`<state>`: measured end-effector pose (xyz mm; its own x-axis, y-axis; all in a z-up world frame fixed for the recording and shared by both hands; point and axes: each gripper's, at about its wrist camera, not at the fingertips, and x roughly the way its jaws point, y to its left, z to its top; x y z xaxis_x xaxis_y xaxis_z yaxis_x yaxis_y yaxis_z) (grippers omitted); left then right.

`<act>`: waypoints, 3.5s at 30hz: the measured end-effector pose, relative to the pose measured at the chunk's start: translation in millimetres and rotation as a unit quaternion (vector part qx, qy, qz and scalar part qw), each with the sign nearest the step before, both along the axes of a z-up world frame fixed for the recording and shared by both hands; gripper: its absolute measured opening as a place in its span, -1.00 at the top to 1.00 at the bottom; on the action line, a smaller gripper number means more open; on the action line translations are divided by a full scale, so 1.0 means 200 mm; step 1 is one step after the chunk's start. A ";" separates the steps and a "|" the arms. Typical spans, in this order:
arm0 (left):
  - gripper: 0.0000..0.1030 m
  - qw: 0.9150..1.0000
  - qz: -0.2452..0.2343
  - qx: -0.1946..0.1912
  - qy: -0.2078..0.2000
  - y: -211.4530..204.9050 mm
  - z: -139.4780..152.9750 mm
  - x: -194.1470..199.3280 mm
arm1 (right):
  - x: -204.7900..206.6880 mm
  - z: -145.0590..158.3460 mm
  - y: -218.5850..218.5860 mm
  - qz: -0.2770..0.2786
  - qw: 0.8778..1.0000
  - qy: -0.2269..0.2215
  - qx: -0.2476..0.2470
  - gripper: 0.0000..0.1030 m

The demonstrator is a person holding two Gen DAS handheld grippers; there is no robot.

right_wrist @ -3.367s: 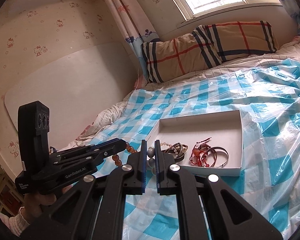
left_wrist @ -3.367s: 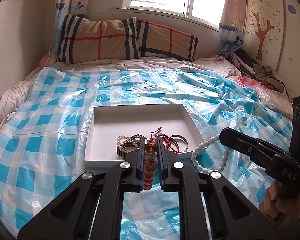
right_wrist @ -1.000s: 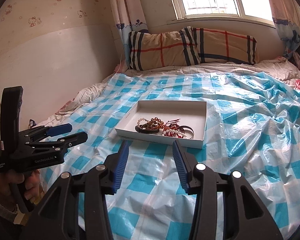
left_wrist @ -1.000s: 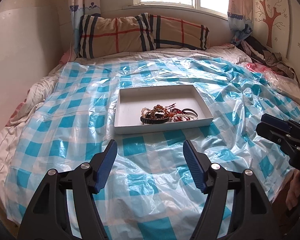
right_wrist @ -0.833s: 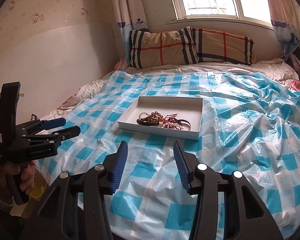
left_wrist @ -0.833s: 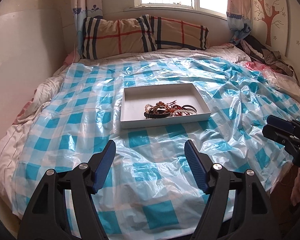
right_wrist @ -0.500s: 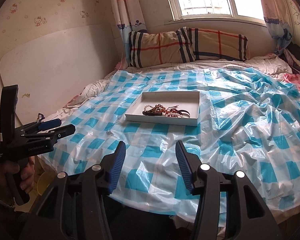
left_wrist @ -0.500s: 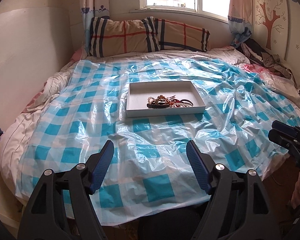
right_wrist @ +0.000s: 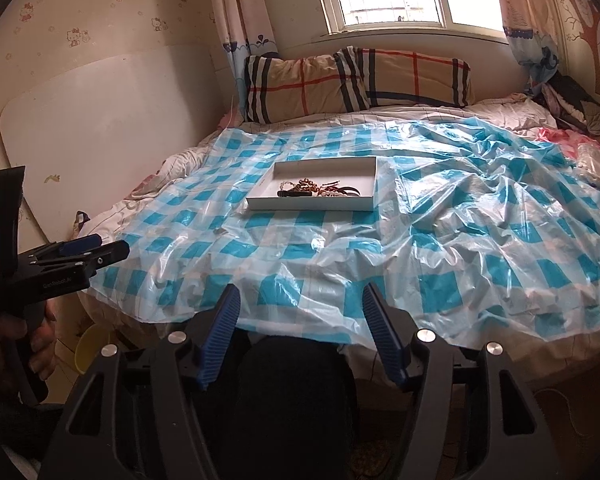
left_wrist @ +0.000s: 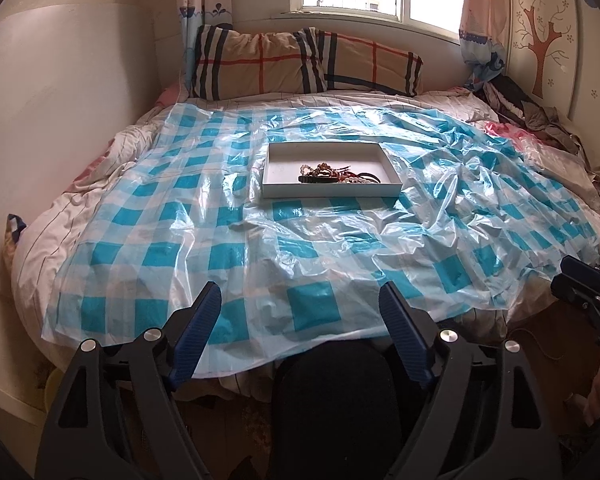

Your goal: Organize jewelry

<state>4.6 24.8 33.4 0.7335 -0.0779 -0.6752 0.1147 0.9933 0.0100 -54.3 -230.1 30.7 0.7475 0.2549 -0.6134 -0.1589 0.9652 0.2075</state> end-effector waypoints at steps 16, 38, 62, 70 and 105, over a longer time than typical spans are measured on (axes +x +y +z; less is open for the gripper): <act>-0.60 1.000 0.001 -0.003 -0.018 0.04 0.04 -0.36 | -0.30 -0.01 0.10 -0.014 1.000 -0.002 0.011 -0.29; -0.63 1.000 0.011 -0.007 -0.020 0.07 0.04 -0.38 | -0.31 0.00 0.14 0.000 1.000 -0.004 0.013 -0.35; -0.76 1.000 0.017 -0.007 -0.017 0.10 0.02 -0.37 | -0.31 0.00 0.15 0.001 1.000 -0.003 0.014 -0.41; -0.80 1.000 0.022 -0.009 -0.013 0.12 0.01 -0.37 | -0.31 0.00 0.15 0.001 1.000 -0.004 0.014 -0.43; -0.85 1.000 0.023 -0.009 -0.012 0.14 0.00 -0.37 | -0.31 -0.01 0.17 0.001 1.000 -0.002 0.014 -0.51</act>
<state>-69.1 53.0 33.5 0.7521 -0.0558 -0.6567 0.0681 0.9977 -0.0067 -115.7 -196.4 29.5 0.7486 0.2746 -0.6035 -0.1623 0.9584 0.2349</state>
